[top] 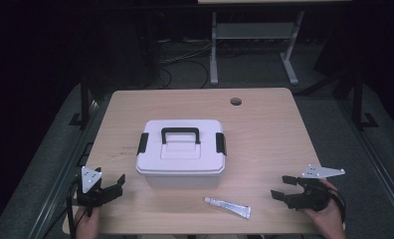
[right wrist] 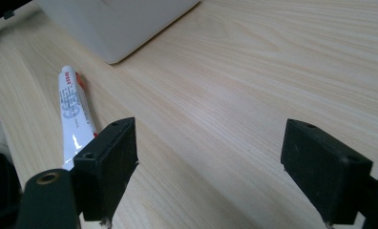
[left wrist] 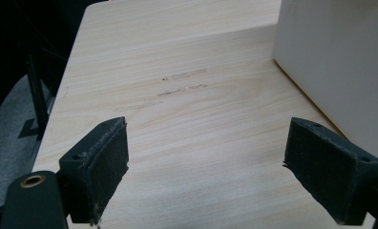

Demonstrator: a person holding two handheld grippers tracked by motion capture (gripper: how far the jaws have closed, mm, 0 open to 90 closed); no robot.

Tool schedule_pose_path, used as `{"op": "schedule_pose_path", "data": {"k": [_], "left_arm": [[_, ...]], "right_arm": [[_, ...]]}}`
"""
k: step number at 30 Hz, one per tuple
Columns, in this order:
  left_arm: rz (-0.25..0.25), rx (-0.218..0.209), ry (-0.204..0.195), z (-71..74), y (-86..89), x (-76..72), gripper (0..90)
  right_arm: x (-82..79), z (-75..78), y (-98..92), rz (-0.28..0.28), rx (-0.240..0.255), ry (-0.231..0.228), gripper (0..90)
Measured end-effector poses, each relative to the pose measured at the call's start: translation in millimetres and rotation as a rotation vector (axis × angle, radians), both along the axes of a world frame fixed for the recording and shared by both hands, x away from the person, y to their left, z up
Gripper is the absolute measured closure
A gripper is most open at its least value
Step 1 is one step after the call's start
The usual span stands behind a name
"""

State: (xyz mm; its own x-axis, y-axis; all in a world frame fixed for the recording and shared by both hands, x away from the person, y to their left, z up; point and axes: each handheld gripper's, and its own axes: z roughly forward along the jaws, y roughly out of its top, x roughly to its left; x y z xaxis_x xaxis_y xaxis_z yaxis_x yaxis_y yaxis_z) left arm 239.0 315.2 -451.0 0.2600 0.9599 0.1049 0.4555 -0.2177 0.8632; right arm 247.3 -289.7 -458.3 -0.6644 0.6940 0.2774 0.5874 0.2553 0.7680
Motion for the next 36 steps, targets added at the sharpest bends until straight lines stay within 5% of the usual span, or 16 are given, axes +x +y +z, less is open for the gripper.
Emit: {"op": "schedule_pose_path", "data": {"k": [25, 36], "left_arm": [[-0.008, -0.022, -0.013, 0.7, 8.3, -3.9, 14.0], [-0.008, -0.016, -0.011, 0.8, 9.6, -3.9, 14.0]], "right_arm": [[1.4, 20.3, 6.6, 0.027, -0.027, -0.047, 19.2], [15.8, 36.3, 18.0, 0.088, -0.073, -0.022, 16.2]]}}
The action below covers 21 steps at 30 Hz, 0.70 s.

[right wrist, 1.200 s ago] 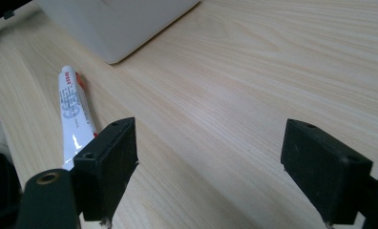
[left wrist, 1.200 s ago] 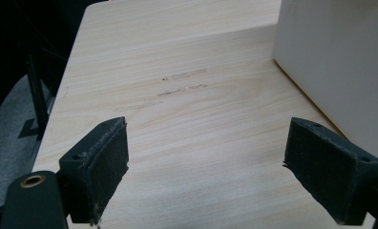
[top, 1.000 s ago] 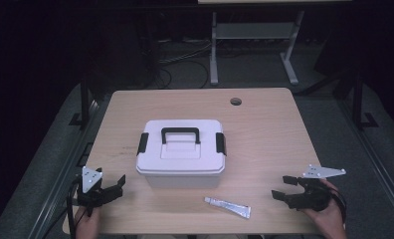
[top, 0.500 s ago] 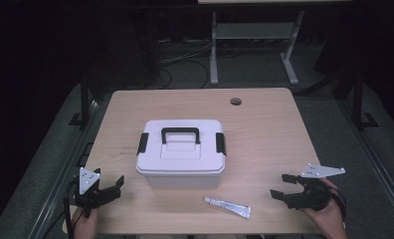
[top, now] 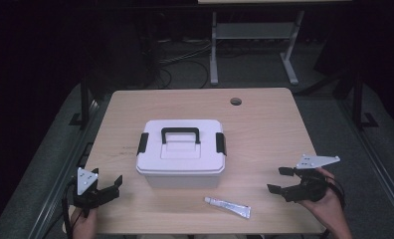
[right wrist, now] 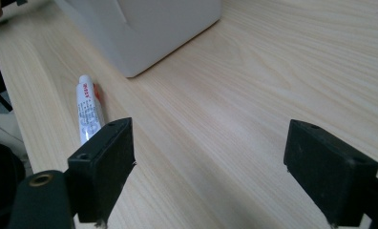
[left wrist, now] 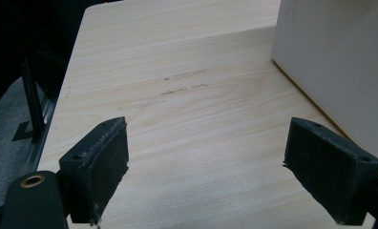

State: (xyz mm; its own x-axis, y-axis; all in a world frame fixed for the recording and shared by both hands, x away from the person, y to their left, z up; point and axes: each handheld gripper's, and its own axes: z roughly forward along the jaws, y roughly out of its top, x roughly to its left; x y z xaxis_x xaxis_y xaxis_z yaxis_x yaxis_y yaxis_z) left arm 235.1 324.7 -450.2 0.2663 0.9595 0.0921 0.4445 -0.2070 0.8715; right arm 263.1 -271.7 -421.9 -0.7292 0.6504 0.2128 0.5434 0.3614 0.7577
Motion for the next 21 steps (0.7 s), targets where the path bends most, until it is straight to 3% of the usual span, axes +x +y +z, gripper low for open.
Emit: {"op": "schedule_pose_path", "data": {"k": [7, 9, 14, 21], "left_arm": [[0.003, 0.002, 0.0, 0.5, 0.4, 0.3, 14.0], [0.002, 0.002, 0.002, 0.7, 0.4, 0.2, 14.0], [0.007, -0.004, -0.006, 0.6, 1.5, 0.4, 14.0], [0.002, -0.007, -0.005, 0.6, 2.3, 0.0, 14.0]], "right_arm": [[9.2, 13.6, 9.2, 0.046, -0.033, 0.019, 14.7], [13.0, 20.6, 12.3, 0.065, -0.06, 0.019, 13.9], [23.7, 37.2, 20.3, 0.099, -0.073, 0.023, 13.9], [39.8, 61.1, 41.9, 0.199, -0.093, 0.057, 13.9]]}}
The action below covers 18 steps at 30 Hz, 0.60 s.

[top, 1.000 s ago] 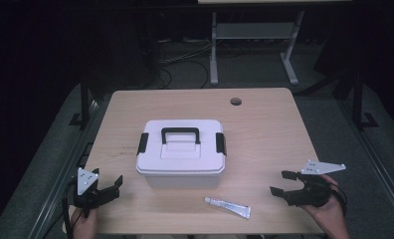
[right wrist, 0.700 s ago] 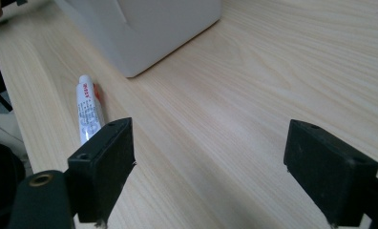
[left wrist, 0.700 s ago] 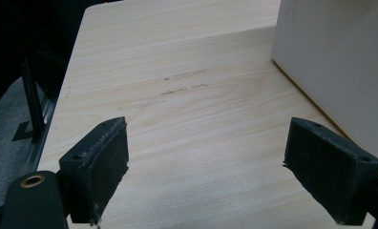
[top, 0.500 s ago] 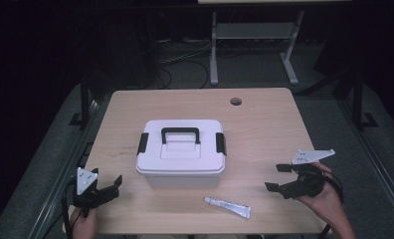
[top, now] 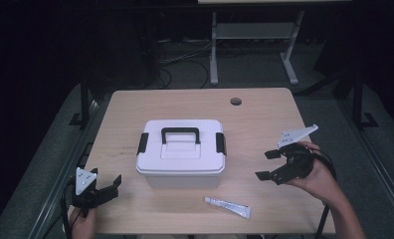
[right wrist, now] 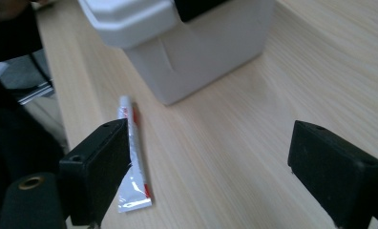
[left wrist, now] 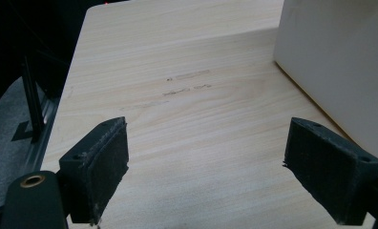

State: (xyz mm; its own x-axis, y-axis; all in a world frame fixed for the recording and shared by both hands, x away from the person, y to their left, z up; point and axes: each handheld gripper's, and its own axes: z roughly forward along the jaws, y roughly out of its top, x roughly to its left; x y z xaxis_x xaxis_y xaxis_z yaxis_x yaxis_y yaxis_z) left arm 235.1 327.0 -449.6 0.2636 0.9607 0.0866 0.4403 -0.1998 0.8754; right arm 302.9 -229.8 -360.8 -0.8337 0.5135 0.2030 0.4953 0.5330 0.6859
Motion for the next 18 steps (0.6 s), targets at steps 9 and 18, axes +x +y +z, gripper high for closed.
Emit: {"op": "schedule_pose_path", "data": {"k": [9, 18], "left_arm": [[0.003, -0.001, 0.005, -0.3, 0.9, 0.4, 14.0], [0.011, -0.004, -0.002, 0.1, 2.6, 0.4, 14.0]], "right_arm": [[22.6, 26.6, 23.8, 0.073, -0.027, 0.008, 14.2], [44.4, 46.0, 45.4, 0.131, -0.048, 0.021, 14.6]]}}
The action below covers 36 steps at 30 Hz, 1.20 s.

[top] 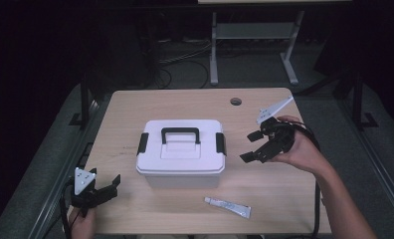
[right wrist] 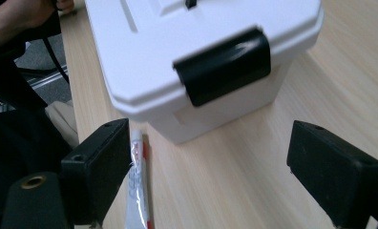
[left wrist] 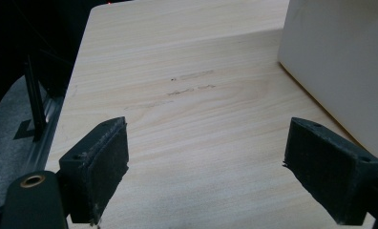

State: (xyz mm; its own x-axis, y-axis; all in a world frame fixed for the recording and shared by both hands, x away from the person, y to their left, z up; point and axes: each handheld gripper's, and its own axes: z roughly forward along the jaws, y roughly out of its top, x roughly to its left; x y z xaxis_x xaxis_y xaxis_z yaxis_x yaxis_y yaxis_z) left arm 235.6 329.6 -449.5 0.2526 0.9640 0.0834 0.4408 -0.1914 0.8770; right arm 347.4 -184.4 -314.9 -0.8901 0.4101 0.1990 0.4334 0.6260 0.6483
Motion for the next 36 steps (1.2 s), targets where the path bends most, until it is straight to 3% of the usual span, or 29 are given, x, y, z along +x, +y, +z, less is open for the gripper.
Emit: {"op": "schedule_pose_path", "data": {"k": [22, 36], "left_arm": [[0.01, -0.015, -0.009, 0.6, 2.7, -0.3, 14.0], [0.018, -0.02, -0.014, 1.7, 5.4, -1.0, 14.0]], "right_arm": [[41.2, 41.3, 62.0, 0.115, -0.03, 0.015, 19.0], [60.6, 53.9, 113.8, 0.185, -0.055, 0.03, 23.0]]}}
